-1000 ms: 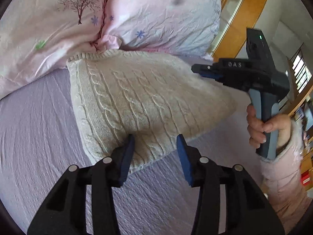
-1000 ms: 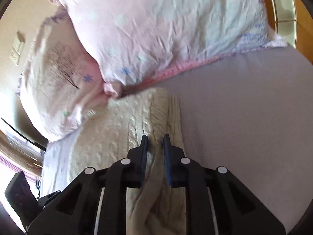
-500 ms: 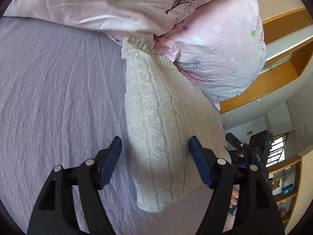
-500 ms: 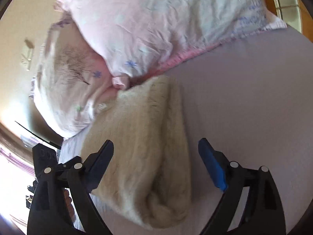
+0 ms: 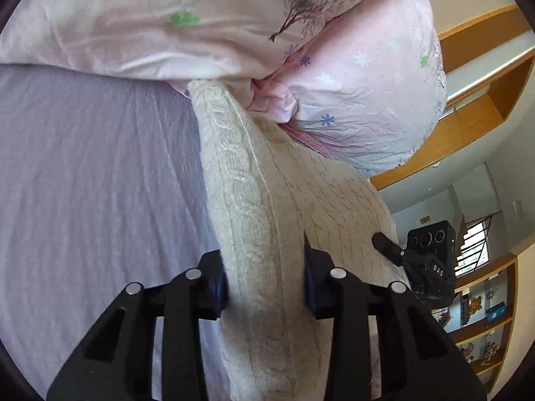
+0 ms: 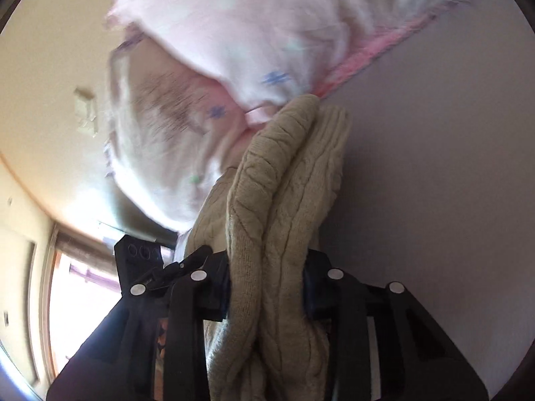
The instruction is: Fold small clothes
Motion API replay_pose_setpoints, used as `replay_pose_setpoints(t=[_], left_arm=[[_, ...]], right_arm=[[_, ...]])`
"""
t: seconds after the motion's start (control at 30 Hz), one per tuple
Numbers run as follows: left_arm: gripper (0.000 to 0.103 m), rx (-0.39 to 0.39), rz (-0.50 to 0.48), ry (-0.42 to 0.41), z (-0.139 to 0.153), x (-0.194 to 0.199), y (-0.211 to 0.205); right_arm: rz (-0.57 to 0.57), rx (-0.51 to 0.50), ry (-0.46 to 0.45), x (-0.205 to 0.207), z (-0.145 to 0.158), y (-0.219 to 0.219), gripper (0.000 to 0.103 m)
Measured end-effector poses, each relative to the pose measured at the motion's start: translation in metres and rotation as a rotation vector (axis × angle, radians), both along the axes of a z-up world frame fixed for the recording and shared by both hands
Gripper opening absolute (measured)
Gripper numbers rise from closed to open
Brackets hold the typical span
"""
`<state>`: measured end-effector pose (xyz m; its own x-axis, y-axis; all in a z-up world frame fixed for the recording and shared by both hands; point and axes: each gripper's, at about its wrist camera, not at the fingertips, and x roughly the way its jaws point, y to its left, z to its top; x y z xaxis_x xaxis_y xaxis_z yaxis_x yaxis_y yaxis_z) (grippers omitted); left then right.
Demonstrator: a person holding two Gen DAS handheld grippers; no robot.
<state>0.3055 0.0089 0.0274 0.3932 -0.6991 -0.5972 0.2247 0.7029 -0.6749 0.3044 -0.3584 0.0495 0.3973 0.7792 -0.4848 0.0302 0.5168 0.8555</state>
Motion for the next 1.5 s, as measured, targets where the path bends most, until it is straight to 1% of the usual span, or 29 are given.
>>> replay_pose_setpoints(t=[0.07,0.13,0.2,0.23,0.27,0.3,0.37,0.43,0.47,0.53,0.57,0.6,0.63,0.67,0.7,0.73,0.77,0.8,0.83,0.87,0.9,0.93,0.97,1.0,1.1,1.2,1.23,1.37,1.5], left_arm=[[0.035,0.011,0.017,-0.034,0.015,-0.017,0.029],[0.038,0.068,0.053,-0.06,0.021,-0.026,0.052],[0.045,0.213,0.109,-0.052,0.015,-0.025,0.063],[0.047,0.292,0.126,-0.017,0.007,-0.023,0.065],[0.049,0.3,0.128,-0.012,0.006,-0.026,0.068],[0.048,0.29,0.135,-0.038,0.011,-0.033,0.072],[0.048,0.29,0.151,-0.135,0.034,-0.055,0.076],[0.051,0.214,0.131,-0.224,0.054,-0.08,0.076],[0.053,0.171,0.103,-0.249,0.06,-0.091,0.071],[0.057,0.1,0.031,-0.257,0.062,-0.104,0.059],[0.063,0.083,0.01,-0.237,0.056,-0.105,0.052],[0.067,0.088,0.0,-0.201,0.047,-0.101,0.045],[0.067,0.125,0.001,-0.15,0.034,-0.094,0.036],[0.064,0.172,0.004,-0.095,0.017,-0.084,0.028],[0.064,0.2,0.028,-0.136,0.015,-0.086,0.023],[0.065,0.234,0.037,-0.171,0.021,-0.092,0.02],[0.065,0.272,0.029,-0.164,0.027,-0.097,0.015],[0.068,0.284,0.021,-0.168,0.032,-0.105,0.016],[0.07,0.285,0.015,-0.183,0.038,-0.116,0.019],[0.08,0.312,0.024,-0.204,0.042,-0.129,0.023],[0.093,0.368,0.051,-0.22,0.045,-0.14,0.025],[0.099,0.452,0.1,-0.229,0.046,-0.15,0.031],[0.101,0.528,0.148,-0.237,0.045,-0.161,0.034],[0.101,0.562,0.163,-0.229,0.043,-0.17,0.037],[0.101,0.568,0.16,-0.139,0.023,-0.18,0.046],[0.101,0.681,0.157,-0.097,0.004,-0.179,0.042],[0.101,0.699,0.149,-0.091,0.0,-0.179,0.041],[0.101,0.707,0.133,-0.07,-0.009,-0.175,0.038],[0.101,0.759,0.144,-0.063,-0.016,-0.177,0.035]], right_arm=[[0.064,-0.018,-0.029,-0.001,0.008,0.03,0.033],[0.116,-0.047,-0.035,-0.003,0.006,0.057,0.033],[0.176,-0.15,-0.001,0.003,-0.006,0.092,0.036],[0.188,-0.215,0.023,0.005,-0.012,0.105,0.045],[0.18,-0.256,0.014,0.005,-0.009,0.11,0.049],[0.168,-0.275,0.005,0.005,-0.003,0.11,0.049],[0.102,-0.306,-0.044,-0.002,0.023,0.098,0.05],[0.073,-0.221,-0.122,-0.013,0.049,0.089,0.058],[0.101,-0.131,-0.151,-0.019,0.059,0.091,0.062],[0.189,-0.014,-0.14,-0.025,0.061,0.103,0.07],[0.216,0.0,-0.114,-0.025,0.052,0.109,0.076],[0.226,-0.027,-0.07,-0.023,0.042,0.118,0.078],[0.221,-0.093,-0.023,-0.019,0.028,0.126,0.077],[0.213,-0.132,0.009,-0.014,0.012,0.132,0.075],[0.179,-0.099,-0.026,-0.015,0.007,0.129,0.074],[0.16,-0.095,-0.015,-0.016,0.007,0.127,0.07],[0.145,-0.102,0.005,-0.019,0.013,0.125,0.071],[0.136,-0.122,-0.012,-0.032,0.023,0.119,0.073],[0.126,-0.167,-0.053,-0.039,0.033,0.12,0.085],[0.112,-0.222,-0.106,-0.05,0.046,0.119,0.097],[0.097,-0.284,-0.167,-0.066,0.059,0.118,0.102],[0.08,-0.346,-0.205,-0.082,0.069,0.116,0.102],[0.061,-0.406,-0.229,-0.103,0.075,0.11,0.102],[0.057,-0.469,-0.243,-0.116,0.079,0.111,0.102],[0.09,-0.587,-0.231,-0.14,0.072,0.119,0.102],[0.102,-0.755,-0.203,-0.153,0.059,0.142,0.102],[0.105,-0.794,-0.198,-0.156,0.054,0.148,0.102],[0.143,-0.826,-0.131,-0.162,0.036,0.164,0.102],[0.134,-0.888,-0.126,-0.161,0.031,0.173,0.102]])
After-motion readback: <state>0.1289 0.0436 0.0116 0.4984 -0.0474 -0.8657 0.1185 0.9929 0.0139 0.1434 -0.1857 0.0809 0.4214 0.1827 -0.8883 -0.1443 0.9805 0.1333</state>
